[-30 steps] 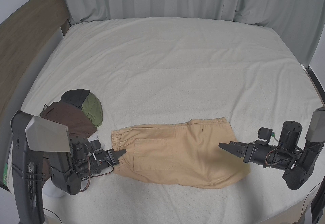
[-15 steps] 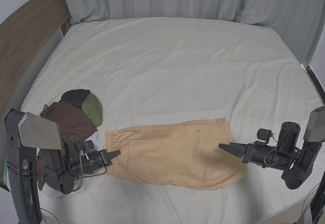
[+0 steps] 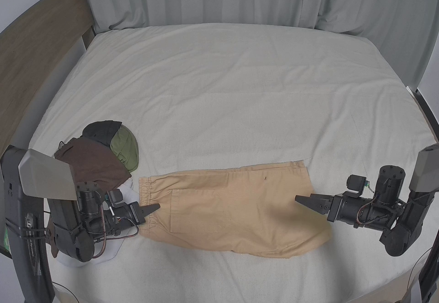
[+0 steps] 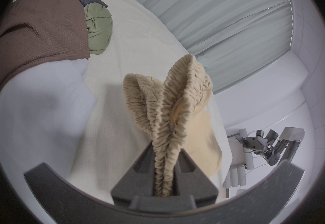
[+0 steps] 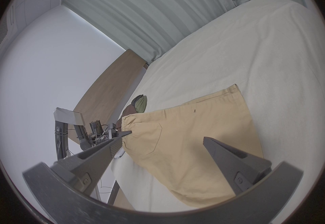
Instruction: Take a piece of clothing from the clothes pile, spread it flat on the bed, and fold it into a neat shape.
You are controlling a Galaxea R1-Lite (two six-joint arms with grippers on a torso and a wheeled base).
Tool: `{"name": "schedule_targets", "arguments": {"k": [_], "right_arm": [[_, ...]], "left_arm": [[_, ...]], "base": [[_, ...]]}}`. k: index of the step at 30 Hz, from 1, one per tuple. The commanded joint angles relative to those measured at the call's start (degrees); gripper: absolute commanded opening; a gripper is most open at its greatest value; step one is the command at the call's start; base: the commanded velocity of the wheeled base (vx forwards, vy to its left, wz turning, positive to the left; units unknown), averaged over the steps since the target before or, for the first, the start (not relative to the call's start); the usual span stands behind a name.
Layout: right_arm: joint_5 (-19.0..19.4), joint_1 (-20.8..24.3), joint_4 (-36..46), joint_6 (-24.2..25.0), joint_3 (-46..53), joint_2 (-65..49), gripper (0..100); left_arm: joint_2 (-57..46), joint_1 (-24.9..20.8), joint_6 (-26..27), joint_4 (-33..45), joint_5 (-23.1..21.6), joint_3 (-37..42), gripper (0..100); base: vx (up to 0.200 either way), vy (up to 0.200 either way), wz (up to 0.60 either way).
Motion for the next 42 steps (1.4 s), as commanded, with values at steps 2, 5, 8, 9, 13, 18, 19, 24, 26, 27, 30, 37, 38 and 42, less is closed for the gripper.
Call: {"name": "schedule_targets", "arguments": {"k": [2,5,8,9,13,18,19,24,26,27,30,37,38,42], "right_arm": [[0.0,0.0,0.01,0.01,0.05,-0.11,100],[0.09,0.0,-0.08,0.01,0.05,-0.02,100],[0.09,0.0,-0.08,0.01,0.14,-0.02,100],[0.09,0.0,-0.08,0.01,0.14,-0.11,100],[0.0,0.0,-0.08,0.01,0.14,-0.11,100],[0.09,0.0,-0.08,0.01,0.22,-0.2,100],[0.09,0.0,-0.08,0.01,0.22,-0.2,100],[0.09,0.0,-0.08,0.01,0.31,-0.11,100],[0.09,0.0,-0.08,-0.08,0.31,-0.11,100],[0.09,0.0,-0.08,-0.08,0.31,-0.11,100],[0.09,0.09,0.01,-0.08,0.4,-0.11,100],[0.09,0.0,0.01,-0.08,0.31,-0.2,100],[0.09,0.09,0.01,-0.08,0.31,-0.2,100],[0.09,0.09,-0.08,-0.08,0.4,-0.28,100]], "left_arm": [[-2.11,2.32,0.05,-0.23,-3.46,1.6,0],[-2.38,3.11,0.23,-0.23,-4.87,2.12,0],[-2.38,3.46,0.41,-0.23,-5.22,2.21,0],[-2.38,3.64,0.41,-0.23,-5.31,2.21,0],[-2.2,4.17,1.28,-0.14,-5.31,2.3,0],[-2.03,4.78,1.55,-0.14,-6.19,2.3,0],[-2.11,4.96,1.55,-0.14,-6.54,2.3,0],[-2.47,4.87,1.55,-0.14,-7.33,2.74,0],[-2.47,4.87,1.46,-0.14,-7.33,2.65,0],[-2.55,4.87,1.46,-0.14,-7.33,2.65,0],[-3.08,4.34,1.2,-0.14,-7.42,2.74,0],[-5.19,3.02,0.93,-0.05,-7.24,3.09,0],[-5.89,2.41,0.23,-0.05,-7.24,3.27,0],[-7.39,1.18,-0.39,-0.05,-6.71,3.44,0]], "base": [[0.0,0.0,0.0],[0.0,0.0,0.0],[0.0,0.0,0.0],[0.0,0.0,0.0],[0.0,0.0,0.0],[0.0,0.0,0.0],[0.0,0.0,0.0],[0.0,0.0,0.0],[0.0,0.0,0.0],[0.0,0.0,0.0],[0.0,0.0,0.0],[0.0,0.0,0.0],[0.0,0.0,0.0],[0.0,0.0,0.0]]}}
